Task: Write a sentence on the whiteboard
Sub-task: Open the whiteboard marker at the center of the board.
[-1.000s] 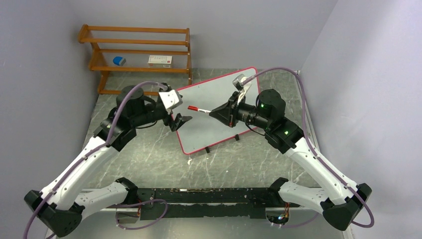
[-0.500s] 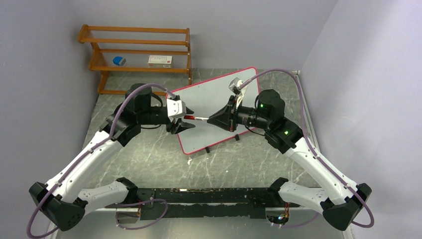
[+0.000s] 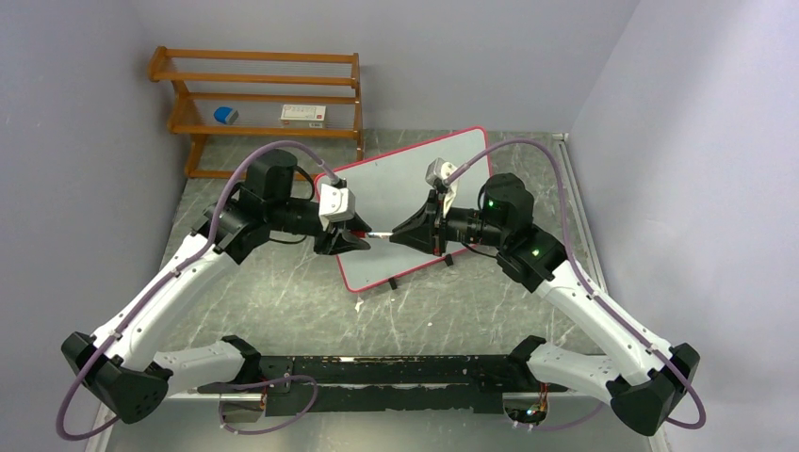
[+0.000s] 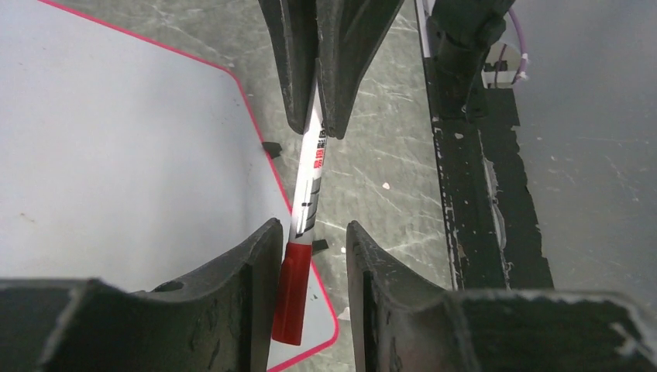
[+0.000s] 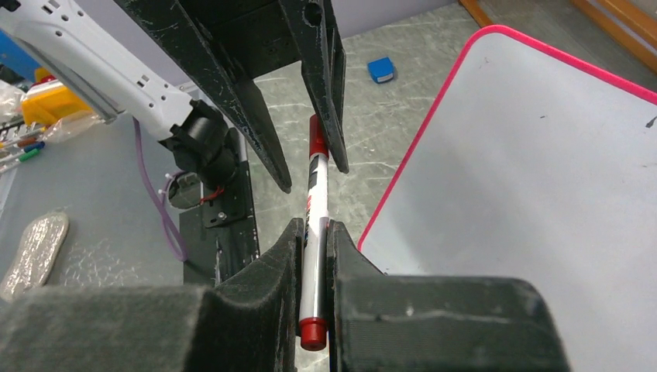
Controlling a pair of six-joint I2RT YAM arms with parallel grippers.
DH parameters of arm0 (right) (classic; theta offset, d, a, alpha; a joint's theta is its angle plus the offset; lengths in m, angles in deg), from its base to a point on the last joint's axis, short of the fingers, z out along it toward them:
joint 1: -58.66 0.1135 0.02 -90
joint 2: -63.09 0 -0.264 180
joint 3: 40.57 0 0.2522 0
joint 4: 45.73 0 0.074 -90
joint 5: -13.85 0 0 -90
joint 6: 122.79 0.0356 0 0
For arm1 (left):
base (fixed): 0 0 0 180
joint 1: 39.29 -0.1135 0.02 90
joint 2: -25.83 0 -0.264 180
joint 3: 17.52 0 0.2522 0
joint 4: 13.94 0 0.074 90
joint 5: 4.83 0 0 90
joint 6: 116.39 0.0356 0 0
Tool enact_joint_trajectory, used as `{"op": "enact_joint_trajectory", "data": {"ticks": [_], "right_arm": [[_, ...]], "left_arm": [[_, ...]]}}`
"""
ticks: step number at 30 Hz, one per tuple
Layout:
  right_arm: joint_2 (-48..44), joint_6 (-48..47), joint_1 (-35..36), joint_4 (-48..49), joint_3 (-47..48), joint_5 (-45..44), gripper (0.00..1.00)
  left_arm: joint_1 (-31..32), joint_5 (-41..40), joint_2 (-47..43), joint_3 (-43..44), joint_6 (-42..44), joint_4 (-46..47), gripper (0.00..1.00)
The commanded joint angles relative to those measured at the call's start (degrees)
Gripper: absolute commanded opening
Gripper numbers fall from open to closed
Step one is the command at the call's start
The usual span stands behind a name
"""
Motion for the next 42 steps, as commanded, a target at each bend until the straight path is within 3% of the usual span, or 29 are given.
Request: {"op": "enact_joint_trajectory", "data": {"ticks": [1, 8, 17, 27, 31, 42], "right_arm": [[0.1, -1.6, -0.4, 3.2, -1.1, 2.4, 0.00], [0.0, -2.6, -0.4, 3.1, -1.0, 3.3, 0.00], [-0.8, -3.5, -0.8, 2.8, -2.2, 3.8, 0.00], [-3.8, -6.8, -2.5, 1.0, -3.8, 4.7, 0.00], [-3.8, -6.7, -3.0, 1.3, -3.9, 5.7, 0.00], [-8.3, -12.3, -6.9, -5.3, -3.4, 7.1, 0.00]], "left_arm": [[0.3, 3.6, 1.1, 1.7, 2.4, -4.6, 0.41], [0.2, 1.5, 1.3, 1.7, 3.4, -6.2, 0.42], [0.2, 1.7, 1.9, 2.5, 4.0, -7.4, 0.28], [0.2, 3.8, 1.5, 1.8, 5.9, -9.7, 0.24], [0.2, 5.2, 3.3, 3.0, 6.3, -10.6, 0.06], [-0.2, 4.5, 3.1, 2.5, 7.9, -11.8, 0.05]]}}
